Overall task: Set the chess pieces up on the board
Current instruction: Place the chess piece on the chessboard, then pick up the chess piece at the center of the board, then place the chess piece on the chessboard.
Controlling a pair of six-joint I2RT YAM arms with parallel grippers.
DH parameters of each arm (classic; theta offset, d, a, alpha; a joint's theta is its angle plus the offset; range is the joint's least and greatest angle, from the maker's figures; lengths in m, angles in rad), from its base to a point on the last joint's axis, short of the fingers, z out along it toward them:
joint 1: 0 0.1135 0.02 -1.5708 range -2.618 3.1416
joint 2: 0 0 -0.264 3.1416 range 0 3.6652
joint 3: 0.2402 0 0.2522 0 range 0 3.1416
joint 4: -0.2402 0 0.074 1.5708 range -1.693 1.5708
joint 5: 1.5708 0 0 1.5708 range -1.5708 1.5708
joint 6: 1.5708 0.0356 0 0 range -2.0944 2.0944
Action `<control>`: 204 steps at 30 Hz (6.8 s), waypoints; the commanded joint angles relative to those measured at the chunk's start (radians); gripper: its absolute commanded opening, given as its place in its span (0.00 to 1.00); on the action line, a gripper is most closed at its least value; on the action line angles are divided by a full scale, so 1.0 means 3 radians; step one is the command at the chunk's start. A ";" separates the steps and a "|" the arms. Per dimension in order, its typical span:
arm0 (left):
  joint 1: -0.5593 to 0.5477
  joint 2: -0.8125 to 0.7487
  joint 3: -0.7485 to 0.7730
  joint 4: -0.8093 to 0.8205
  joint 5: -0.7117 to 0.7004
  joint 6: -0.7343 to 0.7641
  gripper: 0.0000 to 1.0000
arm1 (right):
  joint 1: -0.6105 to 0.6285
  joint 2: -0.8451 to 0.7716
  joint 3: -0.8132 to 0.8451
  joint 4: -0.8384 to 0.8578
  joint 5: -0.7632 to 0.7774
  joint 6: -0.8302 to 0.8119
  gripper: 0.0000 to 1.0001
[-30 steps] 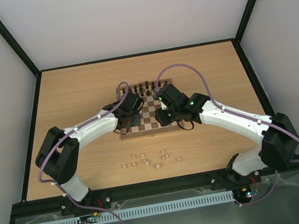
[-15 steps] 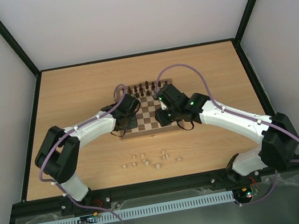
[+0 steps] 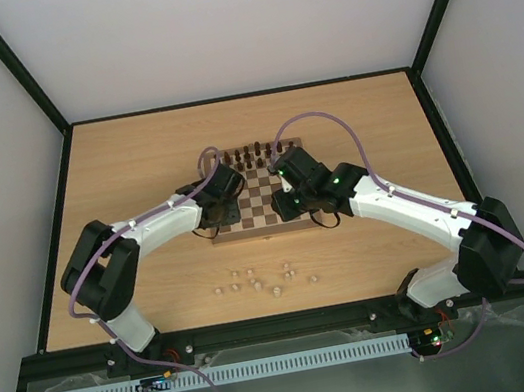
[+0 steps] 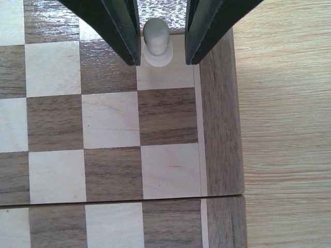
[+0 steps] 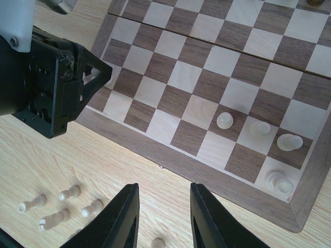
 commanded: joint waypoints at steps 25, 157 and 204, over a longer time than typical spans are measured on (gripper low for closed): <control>-0.0441 -0.2307 -0.0704 -0.0627 0.0001 -0.0478 0.81 | 0.0018 -0.0158 -0.0105 -0.0039 -0.0195 -0.0007 0.54; -0.1070 -0.0929 -0.0611 -0.0567 -0.0226 -0.0697 0.02 | 0.0551 -0.0678 -0.0595 -0.0295 0.0619 0.0237 0.44; -0.0204 0.0430 0.0458 -0.0242 0.0025 0.0193 0.06 | 0.0550 -0.0712 -0.0666 -0.0283 0.0661 0.0271 0.44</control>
